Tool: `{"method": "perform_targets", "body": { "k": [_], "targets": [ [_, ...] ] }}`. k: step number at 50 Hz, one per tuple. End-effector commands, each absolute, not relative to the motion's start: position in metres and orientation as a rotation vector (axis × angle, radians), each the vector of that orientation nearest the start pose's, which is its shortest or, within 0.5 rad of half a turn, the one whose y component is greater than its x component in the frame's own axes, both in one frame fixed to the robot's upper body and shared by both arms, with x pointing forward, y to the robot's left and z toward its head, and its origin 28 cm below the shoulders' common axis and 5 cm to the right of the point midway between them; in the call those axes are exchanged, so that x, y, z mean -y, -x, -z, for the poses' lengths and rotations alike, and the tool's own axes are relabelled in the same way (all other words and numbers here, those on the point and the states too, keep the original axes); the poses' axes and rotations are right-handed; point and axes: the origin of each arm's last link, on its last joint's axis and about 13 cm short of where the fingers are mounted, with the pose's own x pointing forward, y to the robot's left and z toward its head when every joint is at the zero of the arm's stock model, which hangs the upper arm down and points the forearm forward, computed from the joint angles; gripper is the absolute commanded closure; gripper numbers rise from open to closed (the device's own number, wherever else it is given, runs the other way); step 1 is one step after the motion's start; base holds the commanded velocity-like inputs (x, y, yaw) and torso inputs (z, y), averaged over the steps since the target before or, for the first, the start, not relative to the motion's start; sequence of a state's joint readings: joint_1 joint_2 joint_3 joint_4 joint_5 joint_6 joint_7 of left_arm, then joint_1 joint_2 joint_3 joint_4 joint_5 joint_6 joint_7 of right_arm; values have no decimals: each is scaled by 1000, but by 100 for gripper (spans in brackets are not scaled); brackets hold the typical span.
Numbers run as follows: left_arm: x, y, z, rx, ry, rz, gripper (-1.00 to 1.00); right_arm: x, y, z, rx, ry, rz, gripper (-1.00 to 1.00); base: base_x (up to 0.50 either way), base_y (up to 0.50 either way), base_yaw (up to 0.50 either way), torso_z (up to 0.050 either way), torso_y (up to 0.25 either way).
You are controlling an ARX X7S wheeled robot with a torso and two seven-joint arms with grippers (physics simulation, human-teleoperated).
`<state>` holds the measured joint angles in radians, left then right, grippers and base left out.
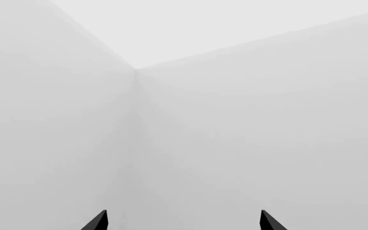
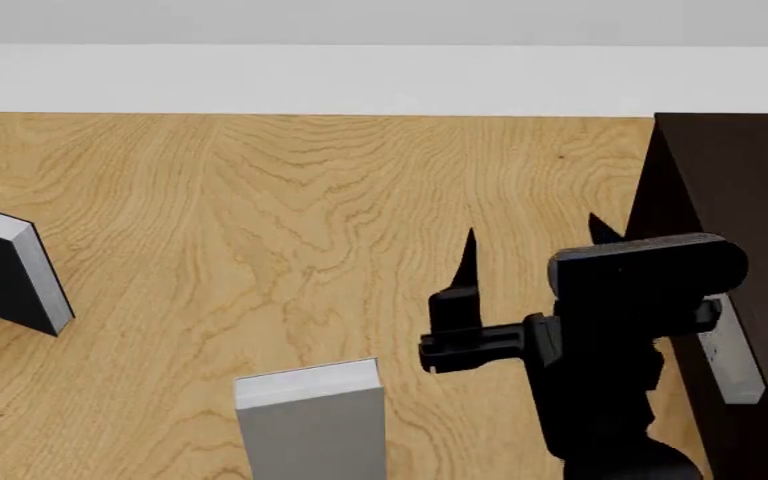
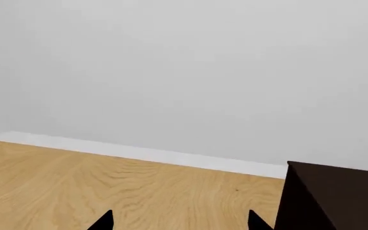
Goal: Pick up the book on the right and place it on the cabinet shelf.
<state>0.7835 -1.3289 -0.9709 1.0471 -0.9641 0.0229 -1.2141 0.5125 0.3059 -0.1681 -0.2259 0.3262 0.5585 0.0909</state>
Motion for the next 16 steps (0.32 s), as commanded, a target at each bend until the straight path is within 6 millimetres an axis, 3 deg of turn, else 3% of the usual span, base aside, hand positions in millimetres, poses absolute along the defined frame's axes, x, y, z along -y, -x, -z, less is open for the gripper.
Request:
{"method": "perform_targets", "body": {
  "k": [1,16],
  "targets": [
    [-288,-117,-275,706,-126,-405,-100,119,-267,-196,246,46,-193,-100,0,0,0,0,0],
    [-287,-117,-273,703,-123,-404,-100,124,-240,-246,392,44,-198,-100,0,0,0,0,0]
  ]
}}
